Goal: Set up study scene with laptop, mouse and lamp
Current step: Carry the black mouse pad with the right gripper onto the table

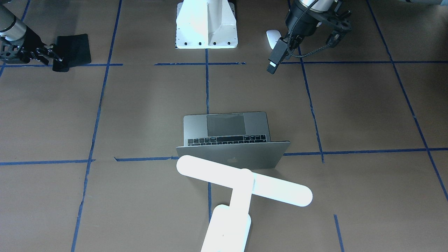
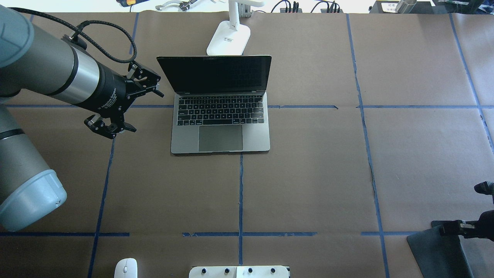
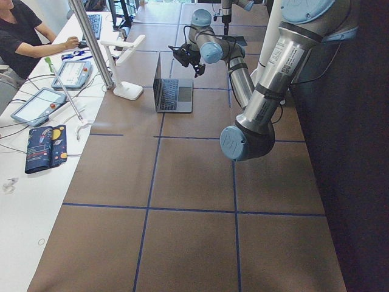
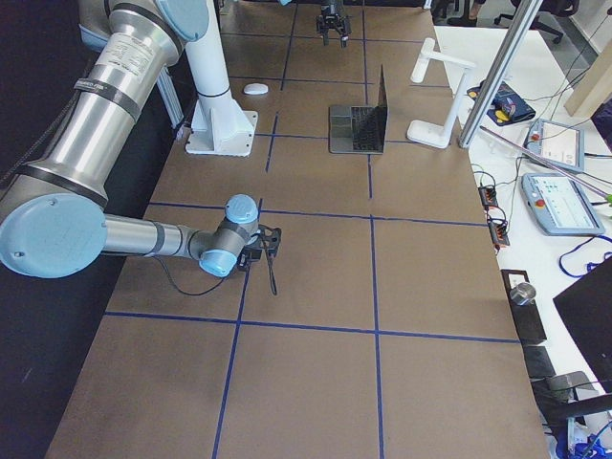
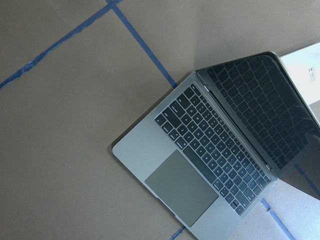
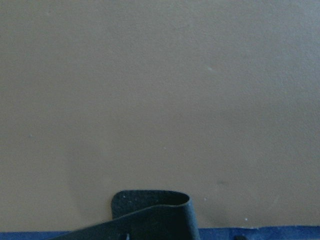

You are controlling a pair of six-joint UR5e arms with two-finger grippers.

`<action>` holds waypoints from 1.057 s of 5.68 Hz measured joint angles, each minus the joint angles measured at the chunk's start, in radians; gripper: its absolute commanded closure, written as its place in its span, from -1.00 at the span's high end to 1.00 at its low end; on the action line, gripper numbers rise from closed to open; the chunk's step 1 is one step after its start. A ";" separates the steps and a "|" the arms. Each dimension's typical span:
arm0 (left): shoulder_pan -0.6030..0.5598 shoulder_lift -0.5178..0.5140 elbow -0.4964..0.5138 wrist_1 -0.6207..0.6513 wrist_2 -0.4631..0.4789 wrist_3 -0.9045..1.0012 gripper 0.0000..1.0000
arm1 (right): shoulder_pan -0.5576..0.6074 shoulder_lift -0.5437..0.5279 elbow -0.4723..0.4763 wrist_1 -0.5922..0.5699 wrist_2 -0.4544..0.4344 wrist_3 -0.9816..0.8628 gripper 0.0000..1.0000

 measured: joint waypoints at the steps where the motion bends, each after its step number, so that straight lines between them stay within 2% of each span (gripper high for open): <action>1: 0.000 0.001 0.000 0.000 0.000 0.000 1.00 | -0.003 0.002 0.000 0.000 0.000 0.000 -1.00; 3: 0.000 0.001 -0.001 0.000 0.000 0.000 1.00 | -0.006 0.016 0.009 0.001 0.000 0.000 -1.00; 4: 0.000 0.001 -0.004 0.003 0.000 0.000 1.00 | -0.001 0.057 0.020 0.001 0.000 0.000 -1.00; 6: 0.000 -0.001 -0.008 0.007 0.000 0.000 1.00 | 0.078 0.180 0.025 -0.001 0.023 0.001 -1.00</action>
